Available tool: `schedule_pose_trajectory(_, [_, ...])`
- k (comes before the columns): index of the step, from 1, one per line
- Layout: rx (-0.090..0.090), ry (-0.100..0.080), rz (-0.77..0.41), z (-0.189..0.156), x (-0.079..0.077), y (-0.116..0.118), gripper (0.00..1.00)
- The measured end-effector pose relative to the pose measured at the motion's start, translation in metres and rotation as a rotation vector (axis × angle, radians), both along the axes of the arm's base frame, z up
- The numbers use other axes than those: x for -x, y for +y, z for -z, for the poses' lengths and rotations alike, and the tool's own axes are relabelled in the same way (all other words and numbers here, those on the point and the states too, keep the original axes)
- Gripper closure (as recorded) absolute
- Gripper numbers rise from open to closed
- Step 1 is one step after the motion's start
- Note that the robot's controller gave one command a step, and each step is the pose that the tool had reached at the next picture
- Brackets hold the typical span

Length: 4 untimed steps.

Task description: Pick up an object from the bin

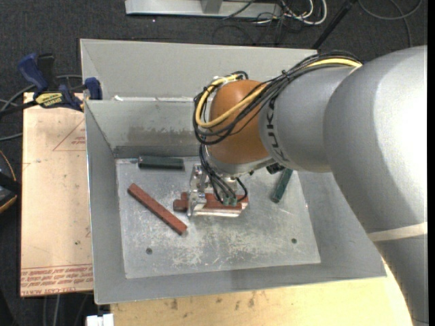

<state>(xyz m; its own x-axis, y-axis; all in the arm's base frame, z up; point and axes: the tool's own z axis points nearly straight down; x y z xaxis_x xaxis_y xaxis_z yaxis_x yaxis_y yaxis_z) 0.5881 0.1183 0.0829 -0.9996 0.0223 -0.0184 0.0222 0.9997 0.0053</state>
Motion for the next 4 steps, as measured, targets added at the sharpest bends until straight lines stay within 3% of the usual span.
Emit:
schedule_pose_trajectory(1, [0.0, 0.0, 0.0, 0.0, 0.0, 0.0, 1.0])
schedule_pose_trajectory(2, [0.003, 0.014, -0.016, -0.02, 0.0, -0.004, 1.0])
schedule_pose_trajectory(3, [0.004, 0.02, 0.018, -0.083, 0.002, -0.003, 1.0])
schedule_pose_trajectory(4, [-0.003, 0.014, 0.08, -0.003, 0.009, -0.019, 0.0])
